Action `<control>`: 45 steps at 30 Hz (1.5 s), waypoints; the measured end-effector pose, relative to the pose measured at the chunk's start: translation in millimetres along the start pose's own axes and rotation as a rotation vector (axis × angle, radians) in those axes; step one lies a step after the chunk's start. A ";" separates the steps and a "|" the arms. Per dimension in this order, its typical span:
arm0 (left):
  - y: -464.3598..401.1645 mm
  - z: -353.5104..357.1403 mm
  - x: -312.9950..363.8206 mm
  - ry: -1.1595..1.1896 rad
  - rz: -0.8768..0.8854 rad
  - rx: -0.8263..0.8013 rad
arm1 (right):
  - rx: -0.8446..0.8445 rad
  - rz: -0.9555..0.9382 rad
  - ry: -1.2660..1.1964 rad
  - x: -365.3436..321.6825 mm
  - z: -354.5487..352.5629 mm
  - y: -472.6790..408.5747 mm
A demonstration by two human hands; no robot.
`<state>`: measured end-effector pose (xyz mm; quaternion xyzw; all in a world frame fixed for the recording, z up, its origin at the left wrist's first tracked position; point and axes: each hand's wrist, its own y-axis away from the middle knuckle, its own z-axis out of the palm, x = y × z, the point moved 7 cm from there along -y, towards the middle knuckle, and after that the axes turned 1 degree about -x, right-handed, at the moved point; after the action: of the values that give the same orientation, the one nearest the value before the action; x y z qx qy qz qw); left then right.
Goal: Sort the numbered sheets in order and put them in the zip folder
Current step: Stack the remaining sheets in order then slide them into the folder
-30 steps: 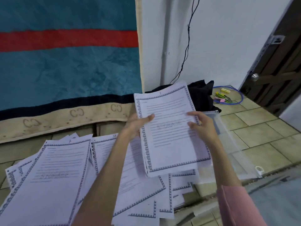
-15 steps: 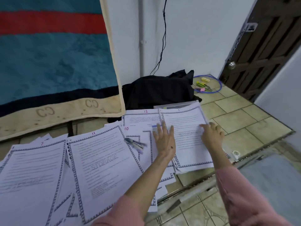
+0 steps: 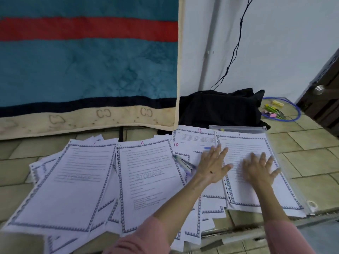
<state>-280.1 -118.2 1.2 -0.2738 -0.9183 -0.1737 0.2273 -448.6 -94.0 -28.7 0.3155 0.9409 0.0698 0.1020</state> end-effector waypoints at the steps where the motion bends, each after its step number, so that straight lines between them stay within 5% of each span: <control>1: 9.0 -14.4 -8.9 0.037 -0.009 0.093 | 0.033 -0.037 -0.044 -16.1 -4.0 6.6; 7: 111.1 -87.0 -141.0 0.104 -0.358 0.540 | 0.041 -0.524 -0.207 -163.4 14.0 98.5; 11: 188.8 -102.0 -219.0 -0.052 -0.648 0.565 | -0.044 -0.913 -0.170 -252.5 47.1 183.1; 14: 225.9 -89.1 -259.2 -0.063 -0.777 0.461 | -0.150 -1.035 -0.104 -279.4 76.8 218.2; 24: 245.7 -64.3 -279.2 -0.066 -0.793 0.342 | -0.140 -0.948 -0.037 -262.3 99.6 205.3; 31: 255.3 -64.6 -290.3 -0.117 -0.645 0.294 | -0.103 -0.991 -0.089 -295.9 95.1 235.6; 36: 269.2 -77.2 -296.2 -0.021 -0.626 0.427 | -0.080 -0.917 -0.305 -318.1 94.3 255.7; 40: 310.5 -118.4 -330.9 -0.007 -0.883 0.687 | -0.179 -0.688 -0.538 -339.6 89.9 245.8; 42: 331.9 -126.7 -350.0 0.062 -1.084 0.670 | -0.324 -0.555 -0.711 -351.4 87.8 239.5; 45: 340.9 -133.0 -364.8 0.176 -1.121 0.675 | -0.445 -0.498 -0.800 -365.1 89.8 235.0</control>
<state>233.5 -62.5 -8.2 0.3476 -0.9036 0.0101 0.2501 -6.4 -124.0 -15.7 0.0548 0.8371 0.1157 0.5318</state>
